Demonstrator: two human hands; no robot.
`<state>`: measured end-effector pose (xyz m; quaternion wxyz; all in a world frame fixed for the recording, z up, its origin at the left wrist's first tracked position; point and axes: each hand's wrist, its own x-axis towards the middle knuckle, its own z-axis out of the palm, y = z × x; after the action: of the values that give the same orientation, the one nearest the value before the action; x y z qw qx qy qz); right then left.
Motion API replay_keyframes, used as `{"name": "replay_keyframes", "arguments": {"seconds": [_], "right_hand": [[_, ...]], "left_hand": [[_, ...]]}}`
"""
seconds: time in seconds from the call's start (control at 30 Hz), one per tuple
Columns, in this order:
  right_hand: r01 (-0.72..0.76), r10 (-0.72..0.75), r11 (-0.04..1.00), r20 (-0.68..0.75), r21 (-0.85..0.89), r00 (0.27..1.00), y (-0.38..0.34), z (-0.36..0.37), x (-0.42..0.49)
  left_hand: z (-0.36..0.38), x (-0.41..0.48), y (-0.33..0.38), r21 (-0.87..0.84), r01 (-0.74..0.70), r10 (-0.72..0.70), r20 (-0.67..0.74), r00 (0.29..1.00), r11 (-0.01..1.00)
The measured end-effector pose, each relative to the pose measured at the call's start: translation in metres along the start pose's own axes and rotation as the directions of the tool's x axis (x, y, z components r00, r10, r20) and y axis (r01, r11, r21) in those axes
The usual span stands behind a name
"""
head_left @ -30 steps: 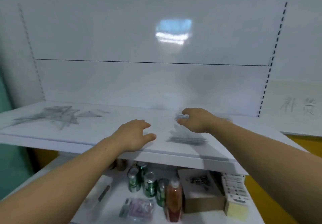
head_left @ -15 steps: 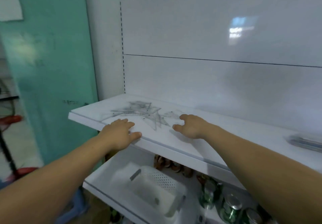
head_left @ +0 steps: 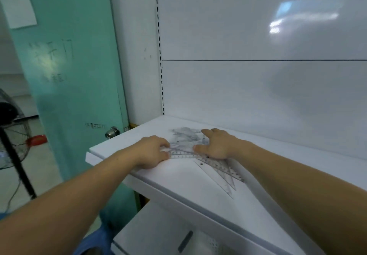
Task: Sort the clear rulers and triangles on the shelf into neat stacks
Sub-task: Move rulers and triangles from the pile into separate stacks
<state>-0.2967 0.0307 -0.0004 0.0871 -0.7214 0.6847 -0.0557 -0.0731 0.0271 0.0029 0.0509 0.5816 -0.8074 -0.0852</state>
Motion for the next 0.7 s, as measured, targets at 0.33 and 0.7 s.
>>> {"name": "replay_keyframes", "arguments": {"seconds": [0.33,0.7], "right_hand": [[-0.03,0.042,0.996,-0.157,0.082,0.987,-0.02,0.002,0.026],[-0.382,0.42,0.899,-0.184,0.213,0.888,-0.043,0.007,-0.003]], "left_hand": [[0.003,0.039,-0.03,-0.029,-0.2,0.196,-0.111,0.974,0.979],[0.011,0.049,-0.059,-0.39,-0.305,0.241,-0.205,0.949,0.869]]}}
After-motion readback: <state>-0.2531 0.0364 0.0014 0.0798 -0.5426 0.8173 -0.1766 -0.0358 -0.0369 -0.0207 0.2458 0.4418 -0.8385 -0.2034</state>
